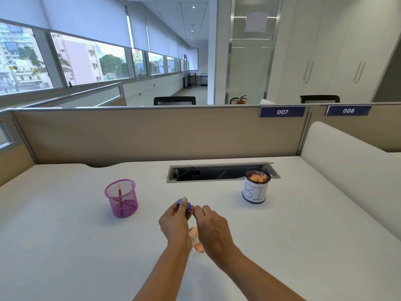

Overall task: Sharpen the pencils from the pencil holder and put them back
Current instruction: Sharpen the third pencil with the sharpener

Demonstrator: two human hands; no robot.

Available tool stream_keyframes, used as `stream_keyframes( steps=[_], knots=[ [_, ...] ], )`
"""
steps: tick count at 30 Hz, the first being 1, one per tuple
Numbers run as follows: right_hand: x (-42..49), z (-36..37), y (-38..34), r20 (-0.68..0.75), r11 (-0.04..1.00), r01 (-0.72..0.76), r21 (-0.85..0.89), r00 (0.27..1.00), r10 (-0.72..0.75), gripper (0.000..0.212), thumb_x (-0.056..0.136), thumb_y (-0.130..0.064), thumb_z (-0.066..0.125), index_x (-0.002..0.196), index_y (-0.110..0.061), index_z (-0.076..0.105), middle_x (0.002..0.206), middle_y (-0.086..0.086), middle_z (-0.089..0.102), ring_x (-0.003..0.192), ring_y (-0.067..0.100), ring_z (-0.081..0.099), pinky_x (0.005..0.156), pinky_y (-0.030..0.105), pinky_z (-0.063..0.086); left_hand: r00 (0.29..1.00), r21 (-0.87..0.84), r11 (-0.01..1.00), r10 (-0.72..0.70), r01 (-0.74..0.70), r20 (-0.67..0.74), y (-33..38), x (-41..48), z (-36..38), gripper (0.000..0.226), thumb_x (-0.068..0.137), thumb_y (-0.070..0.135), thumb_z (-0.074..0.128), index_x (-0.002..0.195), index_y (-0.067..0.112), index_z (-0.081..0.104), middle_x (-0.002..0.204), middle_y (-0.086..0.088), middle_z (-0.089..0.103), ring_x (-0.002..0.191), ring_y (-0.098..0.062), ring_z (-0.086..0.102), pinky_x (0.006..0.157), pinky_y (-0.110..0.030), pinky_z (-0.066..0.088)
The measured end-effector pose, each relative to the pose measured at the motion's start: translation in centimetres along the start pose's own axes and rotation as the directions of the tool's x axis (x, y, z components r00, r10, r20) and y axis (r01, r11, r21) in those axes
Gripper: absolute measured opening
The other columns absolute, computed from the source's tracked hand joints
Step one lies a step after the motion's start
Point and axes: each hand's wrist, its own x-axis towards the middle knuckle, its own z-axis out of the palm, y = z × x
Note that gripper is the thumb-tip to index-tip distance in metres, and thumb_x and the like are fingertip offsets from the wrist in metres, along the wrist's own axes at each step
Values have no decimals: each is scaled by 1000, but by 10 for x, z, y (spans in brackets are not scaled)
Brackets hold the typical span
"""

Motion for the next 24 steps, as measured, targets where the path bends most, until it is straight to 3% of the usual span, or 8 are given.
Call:
stream_keyframes(
  steps=[4,6,9,12,15,18,21,24],
  knots=[
    [4,-9,-6,-2,994,-57,93,998,57,13,93,-21,55,100,-12,61,80,2,67,58,10,38,42,12,11,994,-6,999,40,-39,97,2,1,-2,27,86,13,58,111,2,62,82,-3,66,79,-17,64,82,-29,49],
    [7,-10,-6,37,958,-149,243,989,145,32,102,-27,30,105,-10,58,93,7,67,68,15,42,49,17,24,986,-7,998,56,-55,157,2,2,-3,29,88,12,56,114,1,60,84,-5,67,81,-17,64,81,-27,48],
    [11,-23,-12,199,784,-366,502,930,308,34,101,-27,36,89,-9,63,70,4,59,55,11,42,50,19,31,967,-32,999,37,-30,251,5,4,-4,25,89,10,52,112,3,60,86,-8,67,81,-17,64,72,-22,52],
    [16,-38,-13,527,302,-634,712,767,367,33,99,-23,43,71,-11,55,54,-1,39,41,7,28,39,16,24,946,-104,993,-24,61,324,9,6,-5,19,91,10,48,103,5,62,80,-8,69,75,-17,66,60,-19,56],
    [19,-50,-9,815,-340,-743,577,555,169,33,99,-22,44,69,-10,53,40,-5,32,28,1,23,25,11,18,910,-219,953,-106,208,402,10,5,-7,20,92,13,46,97,5,63,68,-7,71,64,-13,68,63,-20,58],
    [20,-50,-2,865,-644,-687,337,496,-78,38,99,-22,41,70,-3,56,37,-4,32,24,2,26,21,9,18,881,-268,923,-133,277,454,8,6,-8,22,92,16,44,94,6,63,65,-7,69,61,-13,67,63,-22,57],
    [18,-50,3,861,-616,-704,353,502,-80,38,100,-22,41,73,-2,59,39,-3,33,26,3,27,22,9,19,891,-232,941,-126,247,437,6,8,-7,20,91,14,47,91,5,64,66,-7,70,61,-13,67,63,-22,57],
    [17,-49,4,805,-229,-772,593,581,122,19,96,-21,49,85,-7,57,51,-2,40,34,3,30,32,12,26,931,-154,979,-74,137,358,7,11,-7,14,88,8,51,91,5,65,64,-3,71,60,-11,68,64,-20,57]
  ],
)
